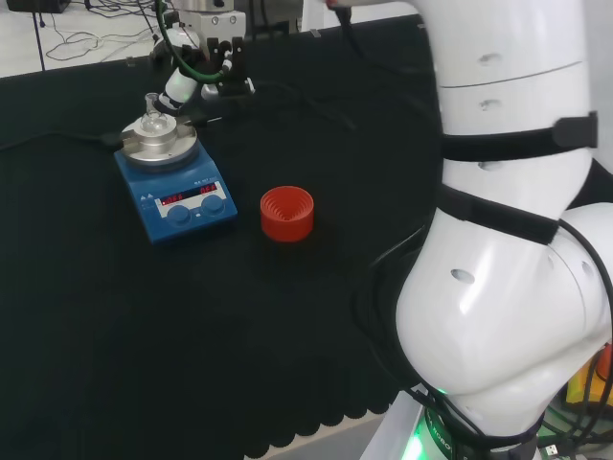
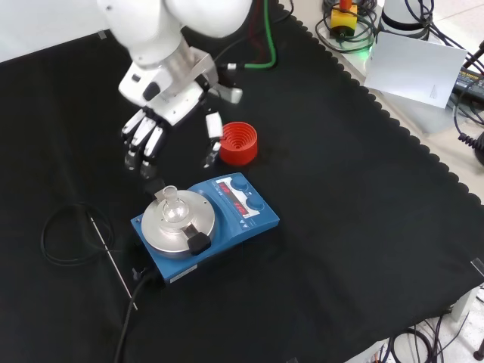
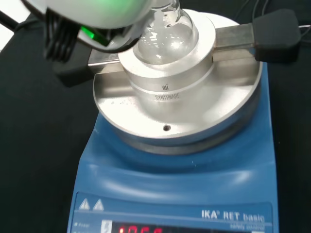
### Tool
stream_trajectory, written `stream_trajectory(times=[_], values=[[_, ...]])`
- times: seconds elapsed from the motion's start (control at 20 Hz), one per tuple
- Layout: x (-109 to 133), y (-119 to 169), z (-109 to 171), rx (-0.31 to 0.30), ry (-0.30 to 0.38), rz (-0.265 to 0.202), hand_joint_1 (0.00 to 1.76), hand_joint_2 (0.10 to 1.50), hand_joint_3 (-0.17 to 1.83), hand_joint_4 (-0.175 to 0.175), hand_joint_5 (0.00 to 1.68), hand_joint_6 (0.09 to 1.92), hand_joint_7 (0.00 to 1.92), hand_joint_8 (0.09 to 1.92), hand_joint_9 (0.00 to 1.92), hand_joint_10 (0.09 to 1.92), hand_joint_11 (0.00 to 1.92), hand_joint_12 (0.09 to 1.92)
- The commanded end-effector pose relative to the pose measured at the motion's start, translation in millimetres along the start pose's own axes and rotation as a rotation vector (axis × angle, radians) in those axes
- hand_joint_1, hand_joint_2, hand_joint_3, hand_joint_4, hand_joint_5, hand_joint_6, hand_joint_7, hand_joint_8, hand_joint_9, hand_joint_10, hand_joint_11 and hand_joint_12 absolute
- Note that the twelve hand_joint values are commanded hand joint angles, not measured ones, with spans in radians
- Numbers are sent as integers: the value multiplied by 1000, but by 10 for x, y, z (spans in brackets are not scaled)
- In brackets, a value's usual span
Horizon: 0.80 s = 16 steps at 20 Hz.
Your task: Turn on the heater.
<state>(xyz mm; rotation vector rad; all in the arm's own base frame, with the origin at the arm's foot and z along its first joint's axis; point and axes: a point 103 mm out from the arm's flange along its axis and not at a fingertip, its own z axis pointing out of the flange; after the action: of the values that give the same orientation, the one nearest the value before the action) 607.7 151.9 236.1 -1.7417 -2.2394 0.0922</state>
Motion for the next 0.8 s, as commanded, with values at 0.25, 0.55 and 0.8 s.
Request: stream_trajectory(times=[0.25,0.55,0.8], values=[[108,-723,-184,-89,-22,38,905,568,601,-23,429,311,34,563,315,667,12,1418],[170,-1102,-54,-80,-20,63,896,578,601,-23,423,299,46,569,325,671,18,1418],[220,-1336,131,-48,-27,73,908,594,605,-20,421,275,93,589,367,673,64,1416]])
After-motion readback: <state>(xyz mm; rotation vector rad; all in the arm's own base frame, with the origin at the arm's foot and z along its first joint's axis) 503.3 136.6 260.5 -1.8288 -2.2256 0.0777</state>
